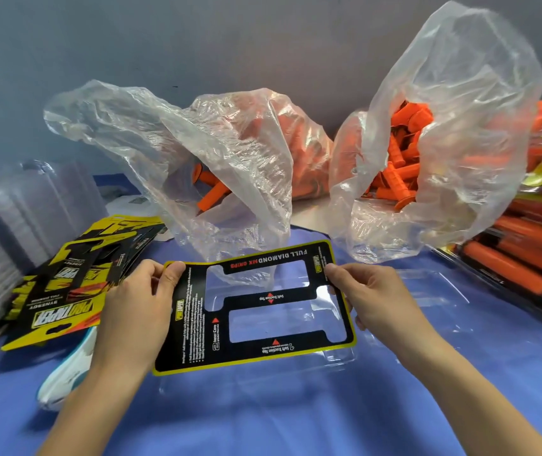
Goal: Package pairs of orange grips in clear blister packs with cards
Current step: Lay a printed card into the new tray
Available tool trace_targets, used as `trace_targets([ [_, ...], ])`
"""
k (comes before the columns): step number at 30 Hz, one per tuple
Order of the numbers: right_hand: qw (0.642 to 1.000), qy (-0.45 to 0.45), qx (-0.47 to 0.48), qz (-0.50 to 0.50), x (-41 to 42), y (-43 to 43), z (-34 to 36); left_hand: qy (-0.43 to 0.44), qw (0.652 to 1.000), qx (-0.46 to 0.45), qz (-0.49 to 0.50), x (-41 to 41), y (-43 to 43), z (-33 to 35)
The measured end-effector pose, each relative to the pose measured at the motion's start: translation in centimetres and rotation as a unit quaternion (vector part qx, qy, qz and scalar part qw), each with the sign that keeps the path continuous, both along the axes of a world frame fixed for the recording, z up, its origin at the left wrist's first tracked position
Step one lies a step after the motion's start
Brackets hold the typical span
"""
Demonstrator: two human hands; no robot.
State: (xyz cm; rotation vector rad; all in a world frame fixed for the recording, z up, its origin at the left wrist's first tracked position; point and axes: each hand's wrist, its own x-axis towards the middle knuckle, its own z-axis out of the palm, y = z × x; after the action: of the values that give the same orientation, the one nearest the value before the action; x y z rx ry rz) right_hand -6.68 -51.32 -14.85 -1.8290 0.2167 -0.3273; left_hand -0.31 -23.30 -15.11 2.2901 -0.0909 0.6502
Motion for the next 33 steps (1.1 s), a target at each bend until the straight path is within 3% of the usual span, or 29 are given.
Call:
trace_targets([
  [11,0.989,0.006,-0.147,-0.023,-0.49,-0.48,-0.43,0.040,0.998,0.040,-0.015,0.21,-0.12,-0.27],
  [24,0.978,-0.038,-0.193,-0.071,-0.62,-0.73,-0.35,0.099,0.992,0.074,0.002,-0.05,-0.56,-0.56],
  [33,0.967,-0.057,-0.240,-0.061,-0.64,-0.20,-0.39,0.096,0.977,0.187,0.026,-0.26,0.18,-0.83],
])
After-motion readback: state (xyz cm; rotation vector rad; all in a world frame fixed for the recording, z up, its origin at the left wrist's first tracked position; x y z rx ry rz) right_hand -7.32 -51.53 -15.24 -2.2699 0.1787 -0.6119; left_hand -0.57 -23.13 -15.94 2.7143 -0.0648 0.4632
